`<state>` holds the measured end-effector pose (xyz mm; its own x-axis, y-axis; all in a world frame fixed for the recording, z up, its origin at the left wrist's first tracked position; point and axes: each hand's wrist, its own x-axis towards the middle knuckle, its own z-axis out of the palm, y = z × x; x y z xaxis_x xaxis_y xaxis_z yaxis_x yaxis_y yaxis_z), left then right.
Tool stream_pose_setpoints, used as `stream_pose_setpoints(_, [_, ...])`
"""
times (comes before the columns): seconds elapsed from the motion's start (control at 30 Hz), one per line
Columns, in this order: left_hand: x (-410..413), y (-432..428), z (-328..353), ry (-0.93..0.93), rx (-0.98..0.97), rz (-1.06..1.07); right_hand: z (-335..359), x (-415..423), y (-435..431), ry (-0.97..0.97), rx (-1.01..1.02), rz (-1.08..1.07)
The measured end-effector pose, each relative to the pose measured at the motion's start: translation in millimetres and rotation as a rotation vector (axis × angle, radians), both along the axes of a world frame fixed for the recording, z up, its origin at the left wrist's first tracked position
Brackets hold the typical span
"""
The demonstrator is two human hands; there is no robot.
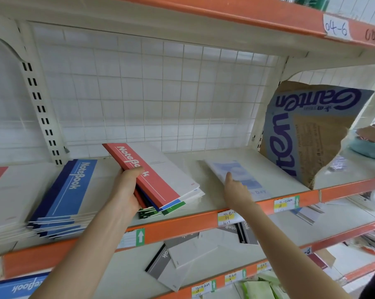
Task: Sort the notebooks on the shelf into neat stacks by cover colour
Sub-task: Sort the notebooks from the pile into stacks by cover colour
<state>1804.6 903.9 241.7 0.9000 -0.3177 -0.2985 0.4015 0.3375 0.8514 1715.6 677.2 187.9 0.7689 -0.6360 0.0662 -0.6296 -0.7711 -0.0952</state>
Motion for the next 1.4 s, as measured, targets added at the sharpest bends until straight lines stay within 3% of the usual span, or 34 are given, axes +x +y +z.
stream_pose_setpoints(0.17, [-6, -4, 1, -0.015, 0.01, -0.044, 27, -10, -9, -0.202, -0.09, -0.013])
stream_pose_setpoints(0.33, [-11, -12, 4, -0.014, 0.025, -0.095, 64, -16, 3, -0.621, -0.14, 0.031])
stream_pose_setpoints(0.47, [-16, -16, 9, -0.058, -0.039, -0.119, 76, -5, 41, -0.925, -0.473, 0.433])
stream_pose_setpoints(0.63, [-17, -6, 14, -0.078, -0.187, -0.094, 71, -5, 98, -0.891, -0.51, 0.976])
stream_pose_setpoints(0.77, [-17, 13, 9, -0.114, -0.271, -0.055, 64, -2, 109, -0.835, -0.325, 1.122])
stream_pose_setpoints(0.9, [-12, 31, 3, -0.152, -0.209, 0.013, 59, 2, 116, -0.731, -0.083, 1.212])
stream_pose_setpoints(0.97, [-8, 43, 1, -0.184, -0.153, 0.055, 59, 4, 117, -0.678, 0.061, 1.115])
stream_pose_setpoints(1.07, [-5, 63, -2, -0.191, -0.112, 0.082, 64, 16, 108, -0.724, 0.268, 0.696])
stream_pose_setpoints(1.17, [-4, 83, -7, -0.178, -0.117, 0.1, 71, 30, 100, -0.516, 0.444, 0.327])
stream_pose_setpoints(1.3, [-1, 110, -13, -0.145, -0.111, 0.148, 79, 35, 117, -0.426, 1.042, 0.345])
stream_pose_setpoints(1.4, [1, 133, -16, -0.102, -0.09, 0.185, 82, 45, 135, -0.417, 1.197, 0.379])
